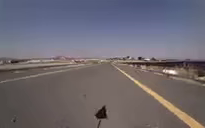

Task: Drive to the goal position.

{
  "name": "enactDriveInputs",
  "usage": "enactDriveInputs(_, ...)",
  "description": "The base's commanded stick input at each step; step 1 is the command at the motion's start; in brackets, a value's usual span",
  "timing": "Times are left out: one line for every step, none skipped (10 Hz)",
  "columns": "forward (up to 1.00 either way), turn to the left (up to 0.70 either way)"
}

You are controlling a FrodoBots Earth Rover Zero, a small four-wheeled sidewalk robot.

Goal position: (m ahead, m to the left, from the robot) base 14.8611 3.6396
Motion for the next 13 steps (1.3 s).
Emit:
enactDriveInputs(1.0,-0.01)
enactDriveInputs(1.0,-0.01)
enactDriveInputs(1.0,-0.01)
enactDriveInputs(1.0,-0.01)
enactDriveInputs(1.0,-0.01)
enactDriveInputs(1.0,-0.01)
enactDriveInputs(1.0,-0.01)
enactDriveInputs(1.0,-0.01)
enactDriveInputs(1.0,-0.01)
enactDriveInputs(1.0,-0.01)
enactDriveInputs(1.0,-0.01)
enactDriveInputs(1.0,-0.01)
enactDriveInputs(1.0,-0.01)
